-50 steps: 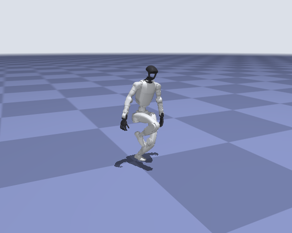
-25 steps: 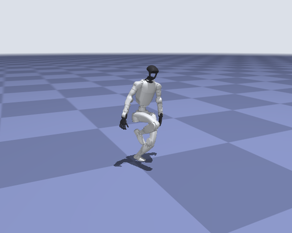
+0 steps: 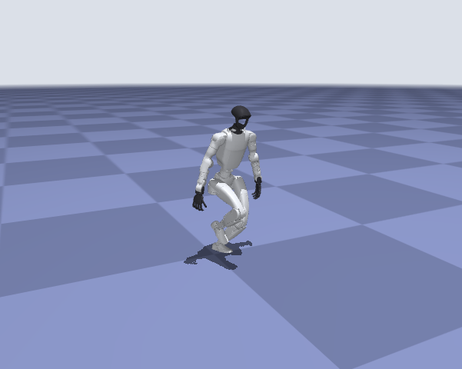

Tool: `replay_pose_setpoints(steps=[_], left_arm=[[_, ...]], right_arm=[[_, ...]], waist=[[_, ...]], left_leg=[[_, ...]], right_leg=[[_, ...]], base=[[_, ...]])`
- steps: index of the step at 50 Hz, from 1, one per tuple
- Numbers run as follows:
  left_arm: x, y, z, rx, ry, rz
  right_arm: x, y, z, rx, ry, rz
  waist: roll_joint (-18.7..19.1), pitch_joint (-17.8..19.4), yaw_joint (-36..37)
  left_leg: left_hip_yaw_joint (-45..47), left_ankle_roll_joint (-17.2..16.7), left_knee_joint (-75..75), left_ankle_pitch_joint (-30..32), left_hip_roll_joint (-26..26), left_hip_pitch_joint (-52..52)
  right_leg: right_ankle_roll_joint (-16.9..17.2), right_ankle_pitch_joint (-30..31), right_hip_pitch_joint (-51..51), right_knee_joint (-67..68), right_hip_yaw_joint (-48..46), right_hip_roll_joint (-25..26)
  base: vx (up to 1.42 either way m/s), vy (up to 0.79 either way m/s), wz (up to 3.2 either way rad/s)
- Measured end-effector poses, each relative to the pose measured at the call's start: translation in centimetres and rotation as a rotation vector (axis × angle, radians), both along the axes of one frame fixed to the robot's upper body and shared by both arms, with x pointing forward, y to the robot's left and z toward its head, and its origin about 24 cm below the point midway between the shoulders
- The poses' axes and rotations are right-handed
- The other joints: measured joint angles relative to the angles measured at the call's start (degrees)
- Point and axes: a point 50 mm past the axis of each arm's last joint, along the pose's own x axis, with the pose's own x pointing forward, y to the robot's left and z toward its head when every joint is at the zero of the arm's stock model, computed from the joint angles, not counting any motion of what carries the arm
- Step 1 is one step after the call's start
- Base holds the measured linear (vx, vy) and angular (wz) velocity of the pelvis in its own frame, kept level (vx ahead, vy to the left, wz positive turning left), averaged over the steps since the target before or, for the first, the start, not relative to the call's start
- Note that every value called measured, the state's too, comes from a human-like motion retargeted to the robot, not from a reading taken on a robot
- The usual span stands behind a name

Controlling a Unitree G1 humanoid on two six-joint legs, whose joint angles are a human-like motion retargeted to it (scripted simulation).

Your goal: Sport exercise

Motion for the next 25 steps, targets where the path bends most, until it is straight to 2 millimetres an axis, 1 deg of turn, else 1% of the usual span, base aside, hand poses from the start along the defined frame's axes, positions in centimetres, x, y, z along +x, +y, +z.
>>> replay_pose_setpoints(steps=[3,10,14,17,19,22,25], left_arm=[[0.2,0.0,0.1,0.006,-0.015,0.013],[0.9,0.4,0.3,0.031,-0.058,0.049],[1.5,0.5,0.5,0.042,-0.090,0.060],[2.1,0.2,0.6,0.038,-0.117,0.052],[2.4,-0.4,0.5,0.025,-0.132,0.045],[2.6,-1.1,0.3,0.007,-0.142,0.029],[2.6,-1.3,0.3,0.006,-0.143,0.005]], right_arm=[[0.1,-0.3,0.1,-0.023,-0.021,-0.023],[0.7,-1.2,0.6,-0.086,-0.075,-0.053],[1.1,-2.5,1.3,-0.149,-0.105,-0.054],[1.6,-3.4,1.9,-0.200,-0.123,-0.041],[1.9,-3.7,2.1,-0.220,-0.132,-0.026],[2.2,-3.5,2.2,-0.234,-0.138,0.005],[2.4,-3.1,2.0,-0.237,-0.135,0.046]], waist=[[1.36,-1.96,-0.45],[3.69,-4.11,-0.53],[4.40,-5.38,0.34],[4.42,-6.35,1.27],[4.14,-6.94,2.01],[3.35,-7.63,3.17],[2.24,-8.17,4.46]], left_leg=[[-0.18,-0.69,-0.38,0.58,0.01,-2.23],[-0.66,-2.10,-1.64,1.89,0.41,-3.32],[-1.03,-2.81,-2.84,2.72,1.05,-2.83],[-1.32,-3.10,-3.57,3.16,1.61,-2.14],[-1.59,-3.12,-3.99,3.36,1.90,-1.59],[-1.95,-3.36,-4.26,3.57,2.43,-0.68],[-2.62,-3.41,-3.92,3.57,3.11,0.09]], right_leg=[[-0.24,-0.52,1.66,-6.77,0.94,-1.15],[-0.84,-5.58,10.34,-21.75,2.82,-4.19],[-1.16,-9.05,15.79,-28.47,3.54,-5.66],[-1.73,-11.84,20.02,-32.57,4.08,-6.39],[-1.78,-13.39,22.77,-34.85,4.50,-6.60],[-1.63,-15.70,26.81,-37.80,4.98,-6.63],[-1.17,-18.56,30.59,-40.59,5.33,-5.76]], base=[[0.02,-0.10,0.32],[0.00,-0.11,0.18],[-0.01,-0.13,0.01],[-0.02,-0.14,-0.07],[-0.02,-0.16,-0.12],[-0.02,-0.17,-0.17],[-0.02,-0.19,-0.23]])
